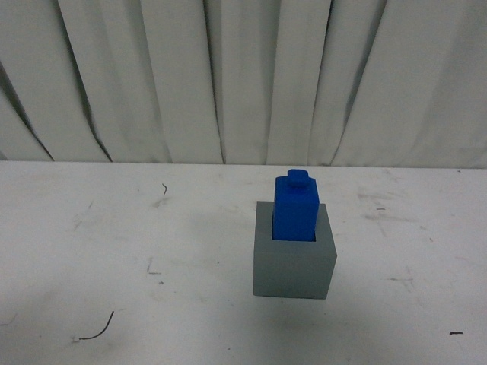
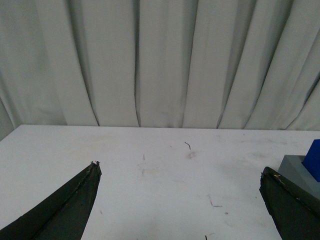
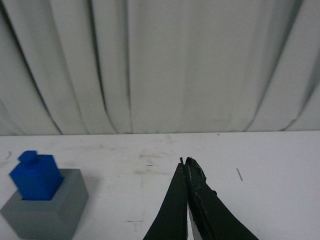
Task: Insert blue part into gray base
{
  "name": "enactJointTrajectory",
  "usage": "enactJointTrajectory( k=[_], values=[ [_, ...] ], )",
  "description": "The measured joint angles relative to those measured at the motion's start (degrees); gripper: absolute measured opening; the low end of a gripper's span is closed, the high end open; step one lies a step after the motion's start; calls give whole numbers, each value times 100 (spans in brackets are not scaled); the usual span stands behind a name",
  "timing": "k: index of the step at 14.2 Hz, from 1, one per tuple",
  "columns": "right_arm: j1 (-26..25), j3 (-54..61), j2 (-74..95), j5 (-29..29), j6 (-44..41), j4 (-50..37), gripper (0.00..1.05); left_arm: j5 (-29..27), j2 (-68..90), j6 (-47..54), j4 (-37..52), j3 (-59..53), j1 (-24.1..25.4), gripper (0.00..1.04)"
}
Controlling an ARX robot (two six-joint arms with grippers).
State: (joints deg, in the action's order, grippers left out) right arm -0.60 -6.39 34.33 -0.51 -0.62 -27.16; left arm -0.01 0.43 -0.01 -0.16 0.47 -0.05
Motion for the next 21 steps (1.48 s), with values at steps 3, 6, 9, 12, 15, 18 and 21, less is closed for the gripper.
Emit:
enactJointTrajectory(
  k=[3, 6, 9, 12, 15, 18, 21],
  values=[
    [59, 232, -562, 39, 0, 275, 2, -2, 0, 0, 0, 0, 0, 98],
    [59, 361, -1025, 39, 0, 595, 2, 0, 0, 0, -2, 0, 0, 98],
    [59, 564, -1379, 39, 0, 717, 2, 2, 0, 0, 0, 0, 0, 98],
    [59, 564, -1845, 48, 2, 1106, 2, 0, 0, 0, 0, 0, 0, 98],
    [59, 564, -2168, 48, 4, 1434, 2, 0, 0, 0, 0, 0, 0, 98],
    [59, 564, -2422, 48, 2, 1703, 2, 0, 0, 2, 0, 0, 0, 98],
    [59, 544, -3414, 52, 4, 2636, 2, 2, 0, 0, -2, 0, 0, 98]
  ],
)
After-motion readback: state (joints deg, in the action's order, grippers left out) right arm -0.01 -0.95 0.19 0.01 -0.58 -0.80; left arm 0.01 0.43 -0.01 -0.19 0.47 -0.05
